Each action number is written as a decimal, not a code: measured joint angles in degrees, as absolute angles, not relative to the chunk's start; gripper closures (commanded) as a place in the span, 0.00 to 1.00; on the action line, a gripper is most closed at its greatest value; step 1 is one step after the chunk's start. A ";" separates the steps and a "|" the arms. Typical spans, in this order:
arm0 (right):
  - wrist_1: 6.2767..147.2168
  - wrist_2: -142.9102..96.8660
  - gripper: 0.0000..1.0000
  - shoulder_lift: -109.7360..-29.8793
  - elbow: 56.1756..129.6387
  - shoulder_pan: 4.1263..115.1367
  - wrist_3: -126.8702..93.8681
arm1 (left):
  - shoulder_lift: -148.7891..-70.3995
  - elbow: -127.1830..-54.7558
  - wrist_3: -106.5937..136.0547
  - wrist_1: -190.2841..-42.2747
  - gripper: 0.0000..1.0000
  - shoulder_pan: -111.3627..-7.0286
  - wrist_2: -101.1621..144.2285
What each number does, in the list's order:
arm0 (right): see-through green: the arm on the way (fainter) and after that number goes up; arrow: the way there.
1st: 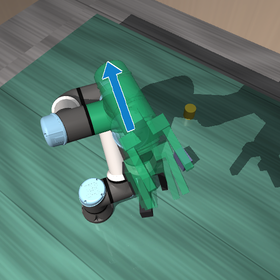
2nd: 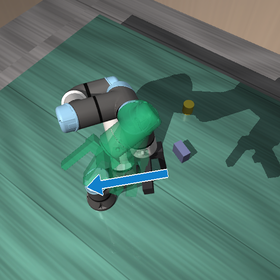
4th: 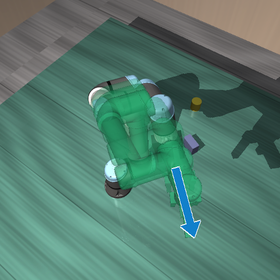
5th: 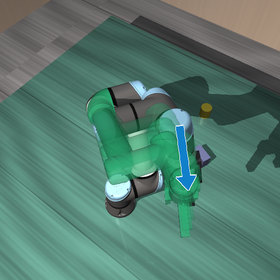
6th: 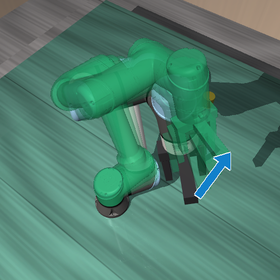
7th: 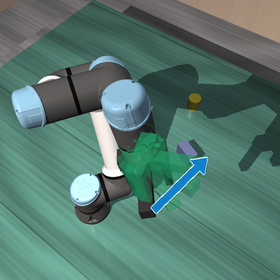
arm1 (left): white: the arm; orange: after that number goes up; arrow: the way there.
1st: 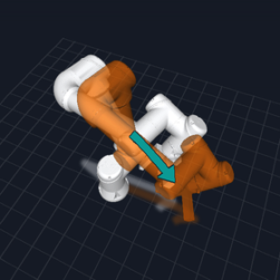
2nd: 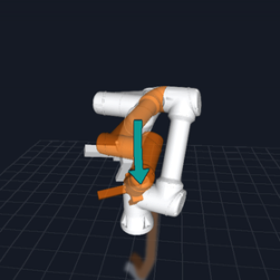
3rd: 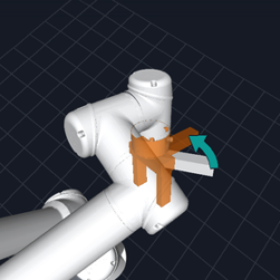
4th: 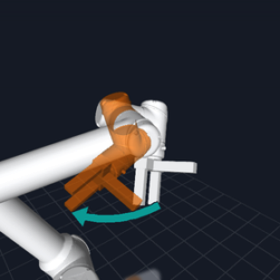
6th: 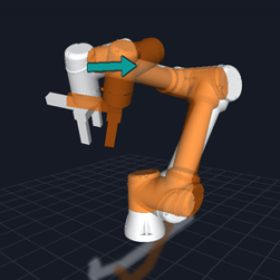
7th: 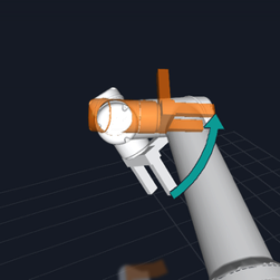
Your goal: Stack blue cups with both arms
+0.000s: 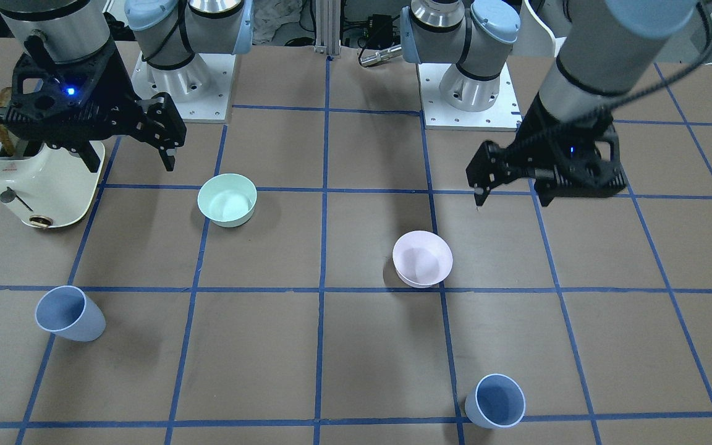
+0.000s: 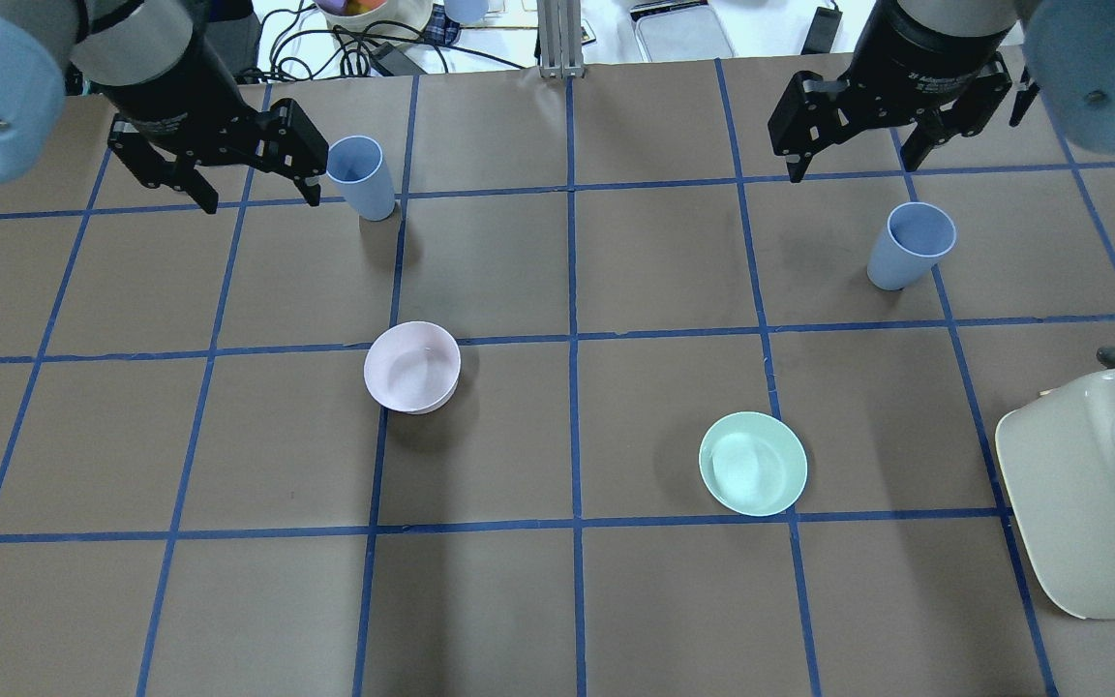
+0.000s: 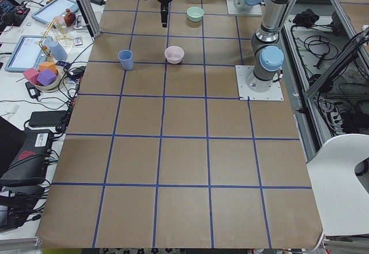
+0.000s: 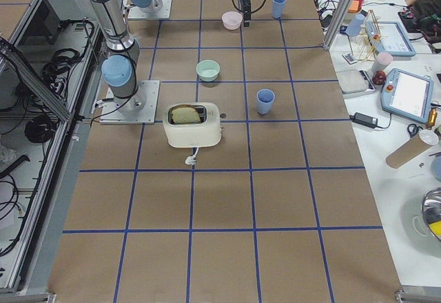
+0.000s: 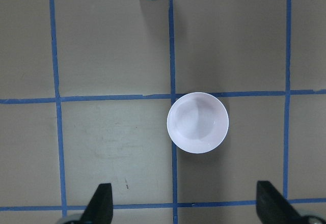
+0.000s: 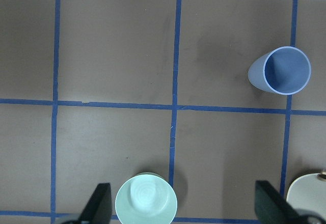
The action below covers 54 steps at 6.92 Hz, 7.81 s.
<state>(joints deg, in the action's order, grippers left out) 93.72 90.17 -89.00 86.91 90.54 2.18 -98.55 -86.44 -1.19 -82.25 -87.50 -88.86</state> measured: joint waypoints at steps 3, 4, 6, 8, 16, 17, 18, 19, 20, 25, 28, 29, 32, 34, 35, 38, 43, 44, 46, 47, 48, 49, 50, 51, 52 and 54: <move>93.97 86.34 0.00 -88.29 86.75 90.14 1.94 | -115.00 -79.29 -2.46 -70.65 0.00 -87.29 -89.08; 94.04 85.97 0.00 -88.11 86.59 89.78 1.62 | -118.65 -77.17 -3.80 -69.83 0.00 -87.45 -89.13; 94.10 86.24 0.00 -88.19 86.31 89.22 -0.86 | -122.84 -75.74 -6.35 -67.43 0.07 -87.92 -89.10; 94.05 86.30 0.01 -88.24 86.30 89.14 -1.93 | -125.01 -75.53 -6.60 -62.94 0.08 -89.13 -89.32; 94.15 86.35 0.01 -88.26 86.50 89.07 -2.06 | -126.86 -75.77 -6.23 -56.51 1.00 -92.98 -94.53; 94.11 86.33 0.01 -88.29 86.54 89.10 -2.17 | -125.50 -75.63 -4.38 -57.89 1.00 -95.83 -95.34; 94.24 86.32 0.00 -88.31 86.56 89.08 -2.19 | -123.97 -75.98 1.16 -59.72 1.00 -99.31 -95.01; 94.55 86.33 0.00 -88.32 86.57 89.06 -2.20 | -122.81 -77.12 9.22 -60.81 1.00 -103.02 -93.63; 94.78 86.37 0.00 -88.33 86.60 89.04 -2.20 | -122.27 -78.45 15.31 -61.73 1.00 -106.27 -91.82; 94.83 86.48 0.00 -88.33 86.66 89.03 -2.11 | -122.51 -80.22 24.46 -71.01 0.01 -111.60 -85.07; 95.08 86.80 0.00 -88.33 86.66 88.96 -1.94 | -120.71 -79.55 26.22 -71.68 0.00 -110.96 -84.99; 95.38 86.78 0.00 -88.26 86.60 88.87 -1.64 | -118.55 -78.74 26.01 -72.89 0.00 -109.62 -85.32; 96.02 86.99 0.00 -85.59 86.33 82.73 0.70 | -108.17 -78.14 12.43 -85.93 0.00 -101.68 -85.40; 96.90 87.17 0.00 -81.59 86.48 75.90 8.46 | -98.76 -80.32 4.71 -93.28 0.00 -99.37 -85.88; 99.15 87.24 0.00 -78.85 86.53 72.82 12.91 | -94.83 -82.50 3.38 -93.13 0.00 -98.74 -86.21; 104.34 86.88 0.02 -70.45 86.74 66.83 19.47 | -90.28 -87.86 2.31 -90.01 0.00 -94.63 -91.55; 111.45 86.02 0.26 -65.02 90.01 66.73 19.33 | -88.66 -87.73 2.13 -89.48 0.00 -93.86 -92.75; 111.74 85.24 0.50 -64.27 90.10 66.84 19.12 | -88.62 -87.70 2.14 -89.42 0.00 -93.86 -92.73; 111.85 84.26 0.86 -63.11 90.13 66.95 18.77 | -88.60 -87.65 2.19 -89.33 0.00 -93.80 -92.73; 111.75 83.84 0.96 -62.99 90.12 67.05 18.37 | -88.60 -87.64 2.17 -89.31 0.00 -93.79 -92.75; 111.60 83.25 1.00 -63.05 90.09 67.23 17.65 | -88.59 -87.63 2.14 -89.32 0.00 -93.80 -92.79; 111.50 82.98 1.00 -63.22 89.97 67.63 16.35 | -88.59 -87.63 2.12 -89.36 0.00 -93.83 -92.80; 111.09 83.03 1.00 -63.65 89.58 68.20 15.31 | -88.60 -87.64 2.11 -89.38 0.00 -93.86 -92.83; 109.52 83.01 1.00 -65.24 88.95 68.80 14.86 | -88.59 -87.68 2.11 -89.38 0.00 -93.86 -92.85; 107.68 82.93 1.00 -67.98 88.49 70.75 14.02 | -88.59 -87.70 2.13 -89.37 0.00 -93.86 -92.83; 106.69 83.29 1.00 -72.97 88.08 80.98 6.38 | -88.59 -87.71 2.13 -89.35 0.00 -93.80 -92.81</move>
<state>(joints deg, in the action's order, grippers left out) 106.69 83.29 -72.97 88.08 80.98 6.38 -88.59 -87.71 2.13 -89.35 -93.80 -92.81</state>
